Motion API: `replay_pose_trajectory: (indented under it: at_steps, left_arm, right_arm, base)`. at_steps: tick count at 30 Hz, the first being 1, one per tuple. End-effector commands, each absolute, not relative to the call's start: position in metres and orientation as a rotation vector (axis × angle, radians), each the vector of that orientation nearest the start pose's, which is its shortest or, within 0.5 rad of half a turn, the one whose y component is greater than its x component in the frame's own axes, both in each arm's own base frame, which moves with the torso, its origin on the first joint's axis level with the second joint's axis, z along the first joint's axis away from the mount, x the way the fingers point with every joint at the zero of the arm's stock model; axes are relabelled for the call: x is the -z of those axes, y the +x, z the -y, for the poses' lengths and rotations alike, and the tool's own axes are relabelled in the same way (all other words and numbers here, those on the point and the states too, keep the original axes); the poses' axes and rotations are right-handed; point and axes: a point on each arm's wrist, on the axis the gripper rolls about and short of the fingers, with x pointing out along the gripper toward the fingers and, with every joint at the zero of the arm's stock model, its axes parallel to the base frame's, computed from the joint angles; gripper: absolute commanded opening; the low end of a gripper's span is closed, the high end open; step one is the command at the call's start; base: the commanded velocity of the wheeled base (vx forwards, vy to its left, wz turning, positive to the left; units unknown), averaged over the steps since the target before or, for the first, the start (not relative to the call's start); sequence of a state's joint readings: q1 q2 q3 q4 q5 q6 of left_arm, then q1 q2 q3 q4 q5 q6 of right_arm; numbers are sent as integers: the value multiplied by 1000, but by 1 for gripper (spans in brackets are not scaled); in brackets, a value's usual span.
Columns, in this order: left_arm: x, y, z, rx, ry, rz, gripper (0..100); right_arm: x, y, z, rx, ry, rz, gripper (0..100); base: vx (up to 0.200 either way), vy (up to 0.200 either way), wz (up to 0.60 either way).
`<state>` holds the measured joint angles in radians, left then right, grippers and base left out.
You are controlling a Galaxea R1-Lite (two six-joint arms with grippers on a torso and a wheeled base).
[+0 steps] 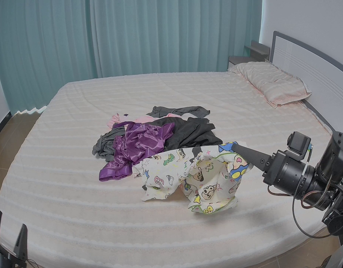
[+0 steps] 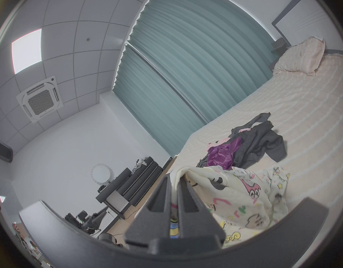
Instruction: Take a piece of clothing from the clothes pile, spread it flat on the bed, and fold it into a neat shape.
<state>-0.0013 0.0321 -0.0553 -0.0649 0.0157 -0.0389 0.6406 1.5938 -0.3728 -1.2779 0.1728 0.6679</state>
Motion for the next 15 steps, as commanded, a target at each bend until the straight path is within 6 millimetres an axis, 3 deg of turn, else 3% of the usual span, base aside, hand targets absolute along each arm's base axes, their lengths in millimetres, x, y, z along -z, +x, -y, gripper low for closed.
replay_pose_trajectory:
  at_steps: [1, 3, 4, 7, 8, 9, 11, 13, 15]
  left_arm:
    - [-196, 9, 2, 101, -128, 107, 100]
    - [-192, 31, 6, 233, -36, -16, 100]
    - [-188, 52, 9, 275, -22, -125, 100]
    - [-176, 91, 13, 285, -1, -299, 100]
    - [-176, 91, 13, 285, -1, -299, 100]
    - [-168, 120, 23, 342, 4, -368, 100]
    - [-162, 142, 43, 446, -16, -378, 100]
    - [-157, 153, 63, 531, -33, -390, 100]
    - [-155, 155, 69, 551, -34, -394, 100]
  right_arm:
    - [-178, 181, -143, -868, 631, -180, 0]
    - [-179, 181, -146, -888, 619, -176, 0]
    - [-182, 180, -145, -897, 611, -160, 0]
    - [-186, 181, -145, -904, 609, -134, 0]
    - [-186, 181, -145, -904, 609, -134, 0]
    - [-181, 183, -148, -913, 592, -153, 0]
    - [-176, 187, -151, -912, 574, -167, 0]
    - [-178, 191, -153, -913, 575, -159, 0]
    - [-179, 191, -154, -913, 577, -153, 0]
  base:
    - [0, 0, 0]
    - [0, 0, 0]
    - [0, 0, 0]
    - [0, 0, 0]
    - [0, 0, 0]
    - [0, 0, 0]
    - [0, 0, 0]
    - [0, 0, 0]
    - [0, 0, 0]
